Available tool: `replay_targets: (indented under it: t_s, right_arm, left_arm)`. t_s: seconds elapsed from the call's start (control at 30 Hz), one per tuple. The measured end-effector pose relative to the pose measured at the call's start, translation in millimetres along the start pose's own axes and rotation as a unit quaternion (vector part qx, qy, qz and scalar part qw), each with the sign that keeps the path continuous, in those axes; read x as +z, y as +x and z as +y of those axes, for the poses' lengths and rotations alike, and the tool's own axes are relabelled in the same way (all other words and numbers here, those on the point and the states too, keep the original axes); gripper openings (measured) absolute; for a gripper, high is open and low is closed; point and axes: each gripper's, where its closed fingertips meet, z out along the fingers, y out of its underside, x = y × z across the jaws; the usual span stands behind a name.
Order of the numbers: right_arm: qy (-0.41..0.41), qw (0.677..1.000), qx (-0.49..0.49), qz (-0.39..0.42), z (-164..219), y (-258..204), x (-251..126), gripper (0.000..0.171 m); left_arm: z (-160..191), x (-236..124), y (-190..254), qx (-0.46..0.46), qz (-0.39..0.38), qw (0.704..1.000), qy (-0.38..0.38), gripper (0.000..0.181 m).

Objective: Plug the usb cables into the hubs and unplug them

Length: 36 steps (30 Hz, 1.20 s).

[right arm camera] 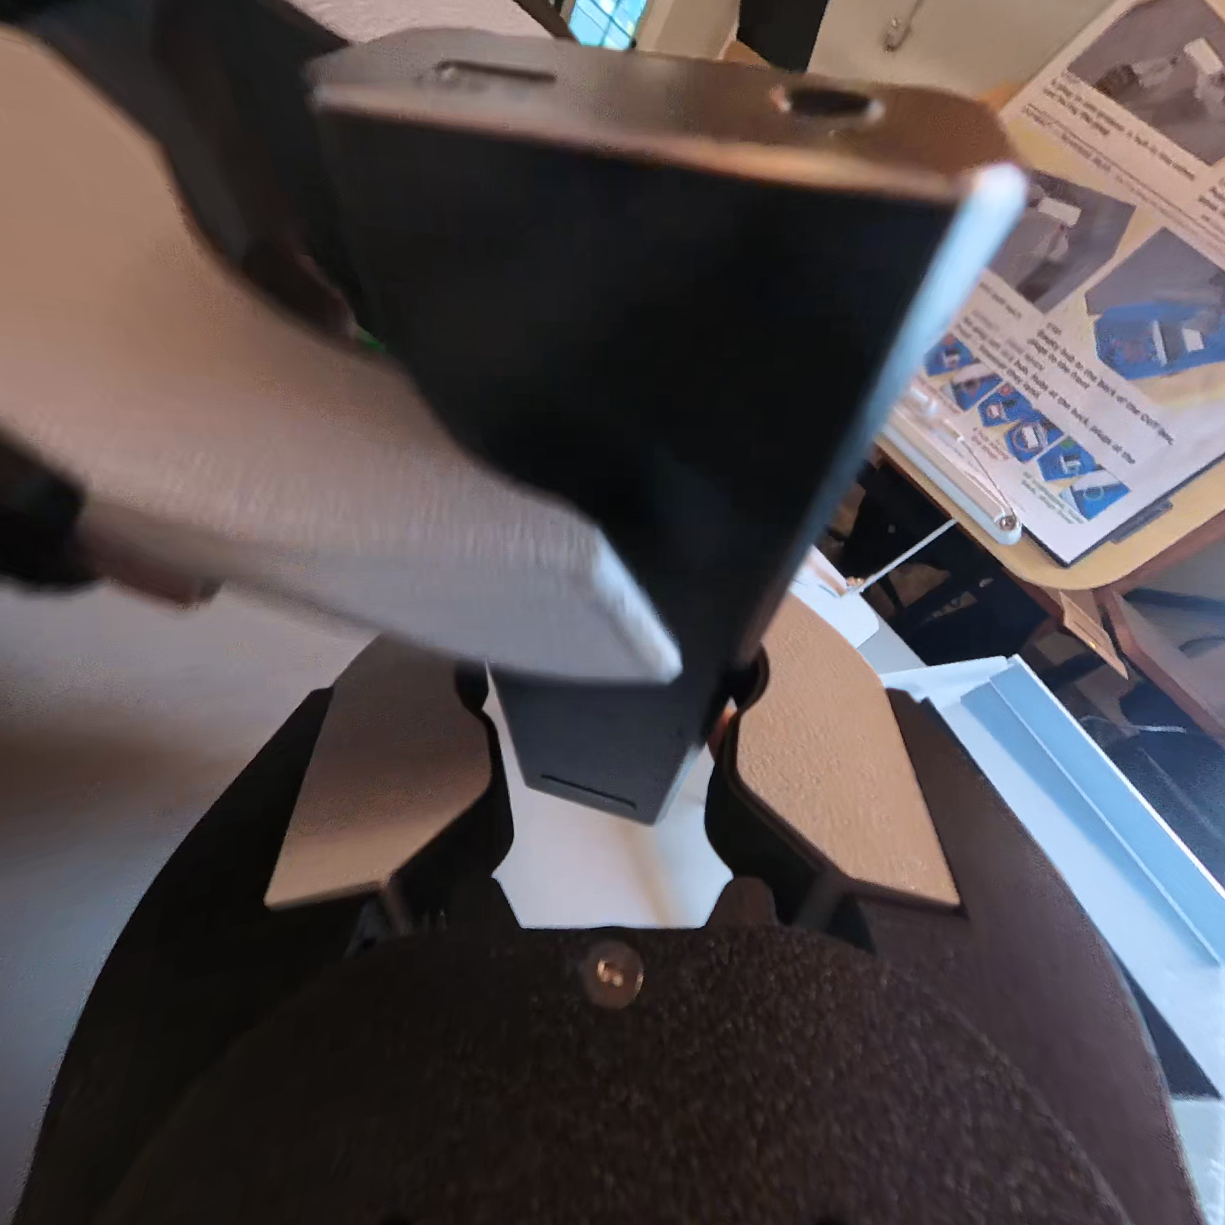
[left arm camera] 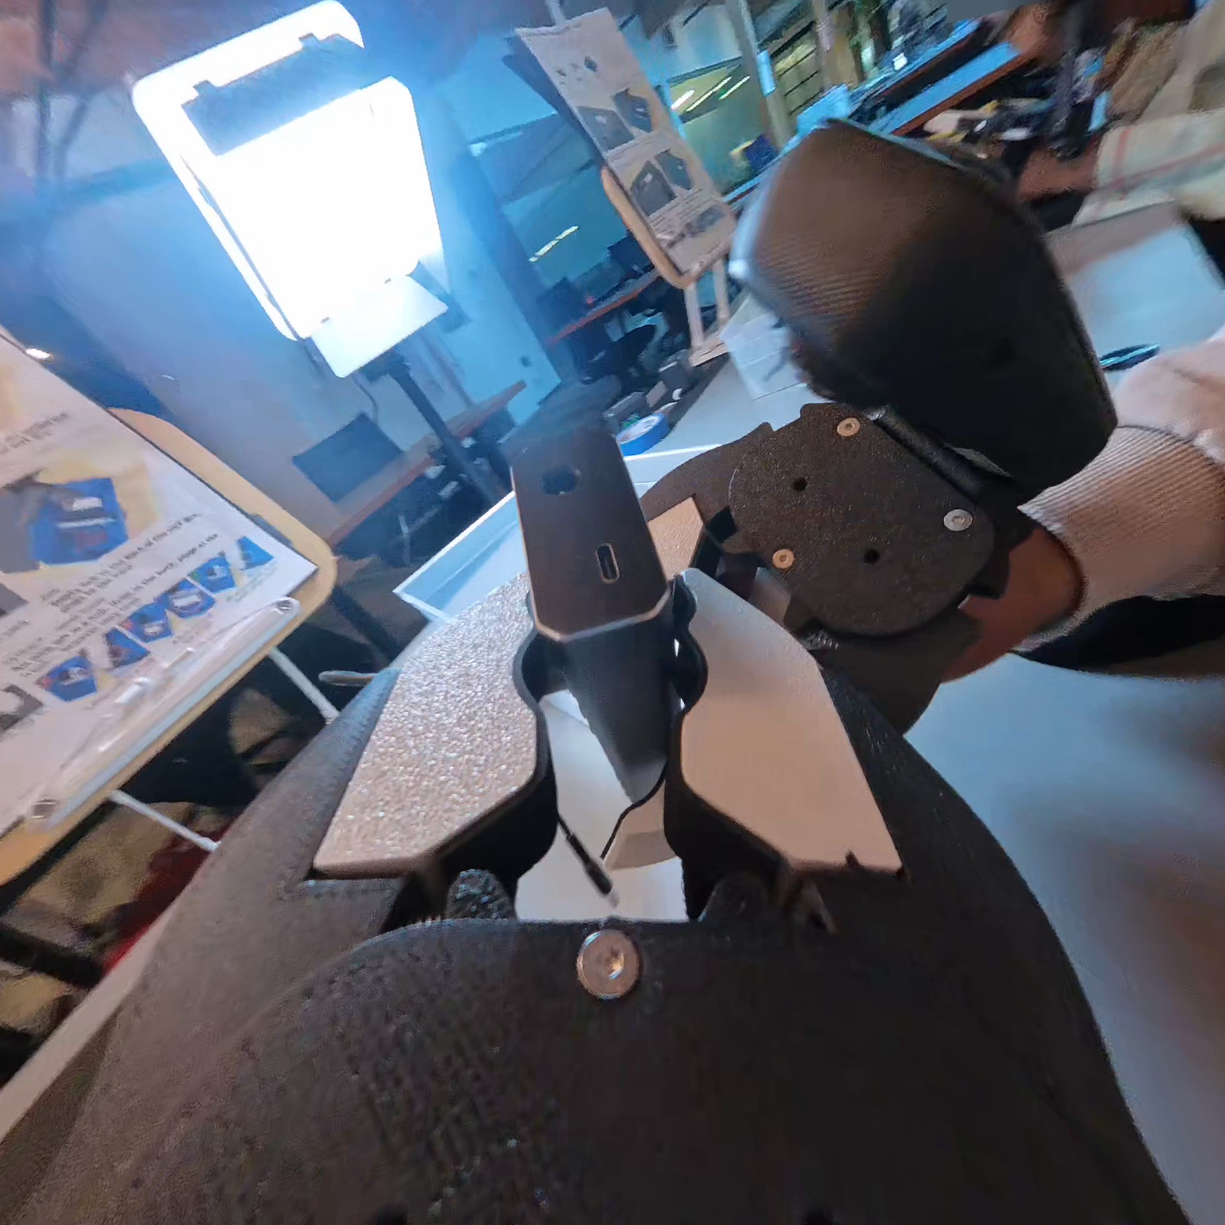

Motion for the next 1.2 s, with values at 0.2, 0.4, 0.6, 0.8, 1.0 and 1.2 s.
replay_targets:
  t_s: [0.2, 0.4, 0.6, 0.8, 1.0, 1.2]
  right_arm:
    - [0.021, 0.983, 0.043, -0.175, 4, -24, -19, 0.064]
    - [0.059, 0.945, 0.091, -0.309, 3, -55, -34, 0.067]
    - [0.128, 0.952, 0.063, -0.270, -25, -58, -37, 0.030]
    - [0.109, 0.993, -0.028, -0.028, -20, 10, -28, 0.028]
    - [0.104, 0.970, -0.208, 0.073, -22, 5, -23, 0.028]
    - [0.157, 0.961, -0.221, 0.064, -37, -5, -30, 0.028]
  left_arm:
    - [-10, -40, -30, -0.112, 0.104, 0.985, 0.085, 0.031]
    - [-29, -82, -27, -0.179, 0.238, 0.934, 0.198, 0.030]
    - [-33, -79, -15, -0.184, 0.253, 0.927, 0.206, 0.031]
    - [12, -48, -66, -0.379, 0.107, 0.910, 0.127, 0.055]
    - [41, -14, -51, -0.533, 0.098, 0.833, 0.108, 0.089]
    - [31, -23, -52, -0.588, 0.176, 0.760, 0.215, 0.062]
